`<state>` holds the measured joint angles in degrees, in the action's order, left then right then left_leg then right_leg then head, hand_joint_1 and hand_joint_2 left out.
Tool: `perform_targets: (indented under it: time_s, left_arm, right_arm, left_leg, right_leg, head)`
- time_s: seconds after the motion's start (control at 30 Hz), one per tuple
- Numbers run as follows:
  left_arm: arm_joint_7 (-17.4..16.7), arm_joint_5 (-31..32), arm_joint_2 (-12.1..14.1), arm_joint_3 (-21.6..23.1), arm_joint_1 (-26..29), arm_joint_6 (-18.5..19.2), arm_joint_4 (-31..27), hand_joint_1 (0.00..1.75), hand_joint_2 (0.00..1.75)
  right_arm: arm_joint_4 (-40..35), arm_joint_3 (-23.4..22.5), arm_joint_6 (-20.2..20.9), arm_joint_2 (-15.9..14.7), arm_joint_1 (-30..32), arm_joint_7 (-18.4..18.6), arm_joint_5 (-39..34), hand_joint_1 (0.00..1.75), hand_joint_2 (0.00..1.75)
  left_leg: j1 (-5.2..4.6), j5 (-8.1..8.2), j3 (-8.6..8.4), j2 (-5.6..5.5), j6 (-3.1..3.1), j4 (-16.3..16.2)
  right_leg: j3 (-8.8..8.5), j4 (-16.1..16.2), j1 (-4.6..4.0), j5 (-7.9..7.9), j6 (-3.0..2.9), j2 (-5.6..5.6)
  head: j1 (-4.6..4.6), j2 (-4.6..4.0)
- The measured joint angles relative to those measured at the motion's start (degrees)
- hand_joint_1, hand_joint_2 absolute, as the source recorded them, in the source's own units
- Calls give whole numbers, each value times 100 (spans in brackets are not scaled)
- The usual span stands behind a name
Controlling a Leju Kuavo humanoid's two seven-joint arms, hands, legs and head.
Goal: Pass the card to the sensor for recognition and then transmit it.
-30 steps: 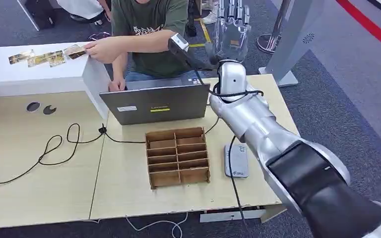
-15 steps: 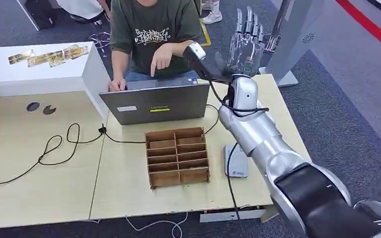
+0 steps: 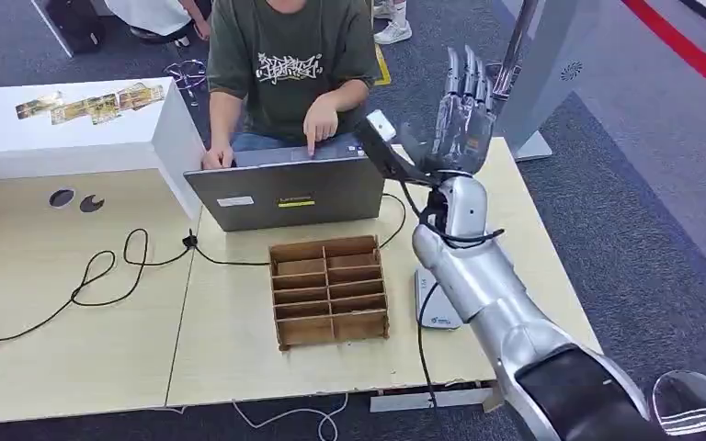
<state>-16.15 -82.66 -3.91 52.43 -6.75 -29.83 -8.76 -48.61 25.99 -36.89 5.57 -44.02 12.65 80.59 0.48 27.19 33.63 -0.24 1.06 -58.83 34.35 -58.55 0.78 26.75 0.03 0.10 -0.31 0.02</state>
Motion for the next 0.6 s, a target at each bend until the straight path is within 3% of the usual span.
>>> perform_targets:
  time_s: [0.43,0.6]
  left_arm:
    - [30,-190,22,-30,43,0,0,0,0]
    - [68,-278,20,-94,53,-2,0,0,0]
  right_arm:
    - [-1096,2,13,-275,1038,148,587,0,175]
    - [-1451,37,11,-453,1473,462,900,0,175]
  left_leg:
    - [0,5,1,0,-3,0]
    - [0,6,2,-1,-4,0]
  right_leg:
    - [0,2,0,3,2,-1]
    - [0,3,0,4,3,-2]
  head:
    - [-2,0]
    - [0,0]
